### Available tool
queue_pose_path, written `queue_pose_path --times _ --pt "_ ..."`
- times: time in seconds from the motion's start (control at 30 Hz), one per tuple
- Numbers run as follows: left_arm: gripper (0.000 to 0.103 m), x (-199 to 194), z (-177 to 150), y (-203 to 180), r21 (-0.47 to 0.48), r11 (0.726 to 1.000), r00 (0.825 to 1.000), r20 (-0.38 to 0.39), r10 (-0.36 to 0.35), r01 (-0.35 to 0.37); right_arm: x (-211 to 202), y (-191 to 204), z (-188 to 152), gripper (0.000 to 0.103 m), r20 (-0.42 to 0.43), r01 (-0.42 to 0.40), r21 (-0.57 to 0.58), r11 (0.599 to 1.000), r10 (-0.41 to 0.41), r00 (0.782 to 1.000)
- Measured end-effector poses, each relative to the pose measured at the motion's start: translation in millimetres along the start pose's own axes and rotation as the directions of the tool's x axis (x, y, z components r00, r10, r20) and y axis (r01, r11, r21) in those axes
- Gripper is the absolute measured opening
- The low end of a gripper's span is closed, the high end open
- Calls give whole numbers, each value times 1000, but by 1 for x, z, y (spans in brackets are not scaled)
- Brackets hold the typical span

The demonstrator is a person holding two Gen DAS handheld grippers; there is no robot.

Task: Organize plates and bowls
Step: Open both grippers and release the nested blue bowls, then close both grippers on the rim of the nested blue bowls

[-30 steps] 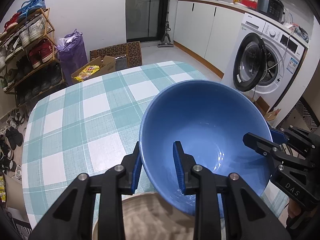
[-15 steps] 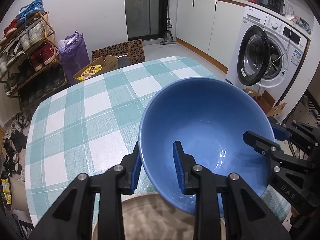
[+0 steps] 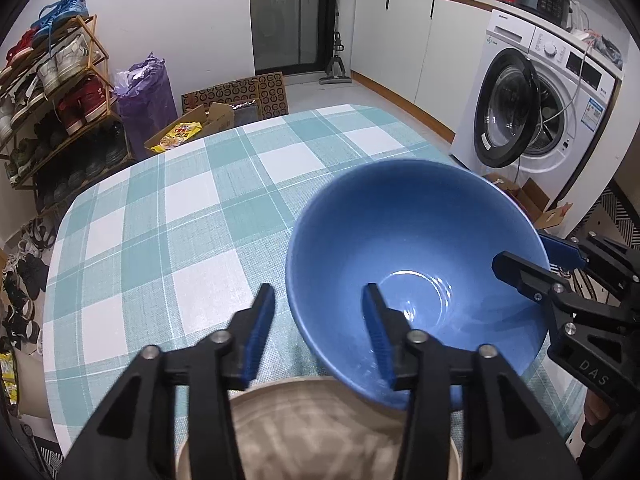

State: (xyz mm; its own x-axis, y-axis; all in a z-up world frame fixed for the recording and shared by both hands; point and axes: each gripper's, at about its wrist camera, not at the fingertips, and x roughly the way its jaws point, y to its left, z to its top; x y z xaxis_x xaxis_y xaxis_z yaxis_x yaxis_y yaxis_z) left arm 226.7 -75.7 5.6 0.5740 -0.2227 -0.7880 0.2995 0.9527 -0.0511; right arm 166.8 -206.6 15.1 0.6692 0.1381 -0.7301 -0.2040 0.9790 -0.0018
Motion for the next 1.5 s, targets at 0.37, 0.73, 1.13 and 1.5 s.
queue_pose_path --times 0.37,0.73,1.13,1.5 --pt "91 -8 -4 11 -65 998 1000 13 -12 12 -2 -5 -6 69 13 -48 -5 999 48 999" --pt "103 -16 -10 19 -98 993 997 55 -57 62 -13 -36 -12 101 63 -205 110 973 199 978" --pt "103 -9 -14 22 -116 991 997 51 -63 69 -4 -57 -16 101 78 -210 188 960 198 977" --pt "103 -2 -18 21 -133 987 995 42 -87 92 13 -55 -20 101 47 -259 236 936 255 966"
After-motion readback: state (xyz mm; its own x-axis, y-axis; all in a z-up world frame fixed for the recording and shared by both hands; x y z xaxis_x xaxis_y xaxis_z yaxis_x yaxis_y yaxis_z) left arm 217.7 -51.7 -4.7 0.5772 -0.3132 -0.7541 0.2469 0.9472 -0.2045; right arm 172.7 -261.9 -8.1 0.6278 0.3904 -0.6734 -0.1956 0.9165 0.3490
